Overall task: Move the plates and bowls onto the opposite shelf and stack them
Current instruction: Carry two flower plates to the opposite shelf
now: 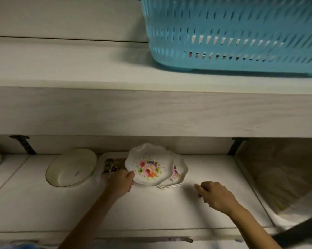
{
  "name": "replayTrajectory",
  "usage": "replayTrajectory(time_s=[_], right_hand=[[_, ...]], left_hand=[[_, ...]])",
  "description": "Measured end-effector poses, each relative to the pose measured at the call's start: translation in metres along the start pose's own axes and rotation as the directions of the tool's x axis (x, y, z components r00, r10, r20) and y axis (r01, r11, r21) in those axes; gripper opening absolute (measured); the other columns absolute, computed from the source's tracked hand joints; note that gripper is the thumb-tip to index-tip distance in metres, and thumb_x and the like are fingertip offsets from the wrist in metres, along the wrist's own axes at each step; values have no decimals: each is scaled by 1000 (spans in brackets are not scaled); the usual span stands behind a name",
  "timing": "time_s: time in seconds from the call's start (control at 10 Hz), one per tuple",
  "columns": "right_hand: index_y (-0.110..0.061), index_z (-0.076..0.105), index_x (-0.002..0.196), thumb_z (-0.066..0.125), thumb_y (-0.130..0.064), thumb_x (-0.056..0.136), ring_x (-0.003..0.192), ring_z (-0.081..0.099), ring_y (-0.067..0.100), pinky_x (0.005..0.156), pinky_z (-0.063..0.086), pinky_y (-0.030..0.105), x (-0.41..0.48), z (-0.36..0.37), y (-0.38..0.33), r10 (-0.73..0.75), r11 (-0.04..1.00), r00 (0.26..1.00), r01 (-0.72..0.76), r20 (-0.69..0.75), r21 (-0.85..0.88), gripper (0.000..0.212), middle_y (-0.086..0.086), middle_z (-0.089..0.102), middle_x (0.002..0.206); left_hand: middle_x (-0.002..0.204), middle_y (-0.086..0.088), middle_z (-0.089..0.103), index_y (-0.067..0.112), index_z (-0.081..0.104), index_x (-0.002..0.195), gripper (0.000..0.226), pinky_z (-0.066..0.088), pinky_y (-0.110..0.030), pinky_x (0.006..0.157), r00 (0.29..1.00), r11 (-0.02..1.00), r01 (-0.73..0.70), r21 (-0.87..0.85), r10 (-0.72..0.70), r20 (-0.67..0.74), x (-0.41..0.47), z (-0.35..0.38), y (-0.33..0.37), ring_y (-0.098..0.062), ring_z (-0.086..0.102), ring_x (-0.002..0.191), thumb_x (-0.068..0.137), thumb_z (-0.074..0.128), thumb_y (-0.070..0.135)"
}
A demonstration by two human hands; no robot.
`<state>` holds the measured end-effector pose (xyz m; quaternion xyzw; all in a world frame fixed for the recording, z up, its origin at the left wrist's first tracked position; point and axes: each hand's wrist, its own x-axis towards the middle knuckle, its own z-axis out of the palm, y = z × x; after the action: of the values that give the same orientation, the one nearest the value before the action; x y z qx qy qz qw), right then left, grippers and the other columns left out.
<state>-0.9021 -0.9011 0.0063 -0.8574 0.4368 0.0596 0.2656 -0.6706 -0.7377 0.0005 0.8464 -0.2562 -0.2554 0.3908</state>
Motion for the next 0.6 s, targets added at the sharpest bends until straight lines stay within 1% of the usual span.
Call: replayTrajectory(time_s=[0.1,0.2,0.3,0.4,0.5,0.6], right_hand=[[-28,56,77,33,-51,94,79,64,16,79,53,32,-16,-7,9,8,1000,1000,-8,-10,27,37,-12,57,71],[-23,62,84,32,-52,94,81,64,18,79,53,33,-29,-13,14,28,999,1000,-28,-9,40,42,-10,58,73],[-23,60,85,32,-51,95,72,60,13,69,48,26,-39,-17,17,27,999,999,-27,-22,36,41,-13,54,69],[-25,57,81,32,-51,95,65,56,11,60,40,23,-46,-20,20,33,999,998,-32,-51,24,38,-13,53,67],[-26,55,76,33,-51,94,67,56,14,62,41,26,-47,-21,20,43,999,998,-41,-44,35,38,-11,54,67],[-30,50,69,33,-51,94,68,57,14,63,41,26,-45,-20,19,27,999,999,-25,-35,36,37,-13,53,64]], left_hand=[[49,0,50,15,47,55,40,39,-21,50,995,999,38,23,-40,86,17,21,16,-14,47,46,94,43,17],[46,5,49,16,45,55,40,39,-17,49,989,997,65,46,-71,129,29,39,26,-9,46,46,95,42,21],[55,0,48,15,43,57,38,41,-17,50,983,994,90,54,-97,153,34,53,30,-10,46,47,95,41,19],[55,0,48,15,42,56,39,42,-18,51,983,991,111,68,-120,137,35,58,30,-10,46,48,95,41,19],[54,0,44,15,39,54,40,40,-24,51,984,976,91,197,-118,131,37,56,27,-16,46,51,94,41,20],[52,-3,37,13,33,50,44,30,-29,52,997,926,-1,378,-30,76,35,53,26,-23,45,61,91,43,23]])
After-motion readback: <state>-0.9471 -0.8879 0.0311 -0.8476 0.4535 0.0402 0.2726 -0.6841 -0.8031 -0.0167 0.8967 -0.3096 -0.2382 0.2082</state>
